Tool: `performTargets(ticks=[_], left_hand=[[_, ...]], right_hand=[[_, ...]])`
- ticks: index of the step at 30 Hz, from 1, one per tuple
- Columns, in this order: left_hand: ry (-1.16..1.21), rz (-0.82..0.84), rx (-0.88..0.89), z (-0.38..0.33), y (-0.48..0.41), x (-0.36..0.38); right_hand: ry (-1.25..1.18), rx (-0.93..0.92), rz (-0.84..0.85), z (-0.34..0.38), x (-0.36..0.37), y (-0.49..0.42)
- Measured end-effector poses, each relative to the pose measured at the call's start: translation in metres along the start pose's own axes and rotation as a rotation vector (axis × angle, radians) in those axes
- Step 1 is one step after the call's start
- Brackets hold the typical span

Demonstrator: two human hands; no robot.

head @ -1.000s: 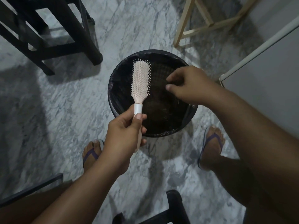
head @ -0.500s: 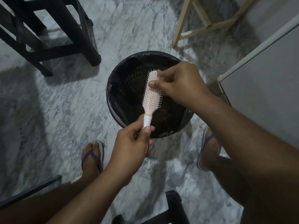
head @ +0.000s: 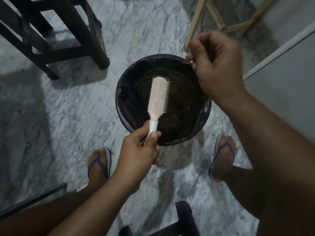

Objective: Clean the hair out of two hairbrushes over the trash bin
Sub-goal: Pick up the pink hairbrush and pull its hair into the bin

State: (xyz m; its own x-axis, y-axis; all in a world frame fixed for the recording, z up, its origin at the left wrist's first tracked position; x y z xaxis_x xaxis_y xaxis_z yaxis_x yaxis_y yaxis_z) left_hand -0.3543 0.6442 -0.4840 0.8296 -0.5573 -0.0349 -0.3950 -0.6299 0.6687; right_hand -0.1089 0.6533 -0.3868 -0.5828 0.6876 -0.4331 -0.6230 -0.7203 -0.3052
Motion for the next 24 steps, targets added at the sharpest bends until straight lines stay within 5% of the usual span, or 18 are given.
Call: performTargets(ticks=[2,5,10,24], left_hand=[[0.016,0.006,0.004,-0.003,0.0,0.001],[0.034,0.027,0.002,-0.005,-0.001,0.003],[0.05,0.085,0.003,-0.01,-0.004,0.005],[0.133,0.16,-0.036,-0.004,0.001,0.01]], right_hand=[[0.011,0.082,0.039,-0.015,0.005,0.002],[0.149,0.203,0.328,-0.032,0.033,0.021],[0.231,0.043,0.543,-0.012,0.06,0.04],[0.51,0.075,0.64,-0.003,0.067,0.046]])
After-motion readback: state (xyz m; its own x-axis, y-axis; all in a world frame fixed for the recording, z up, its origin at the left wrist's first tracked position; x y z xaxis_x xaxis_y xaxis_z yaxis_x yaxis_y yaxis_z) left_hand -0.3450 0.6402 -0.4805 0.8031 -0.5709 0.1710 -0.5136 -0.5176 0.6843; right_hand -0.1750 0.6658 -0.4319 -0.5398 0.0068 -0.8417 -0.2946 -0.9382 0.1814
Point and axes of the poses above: each hand's wrist, its own y-axis away from the middle knuckle, its own x-axis out of the palm, z = x × y, the point moved 8 cm from there along -y, towards the middle knuckle, and after that the axes turned 3 degrees about -x, right-handed, at the moved point
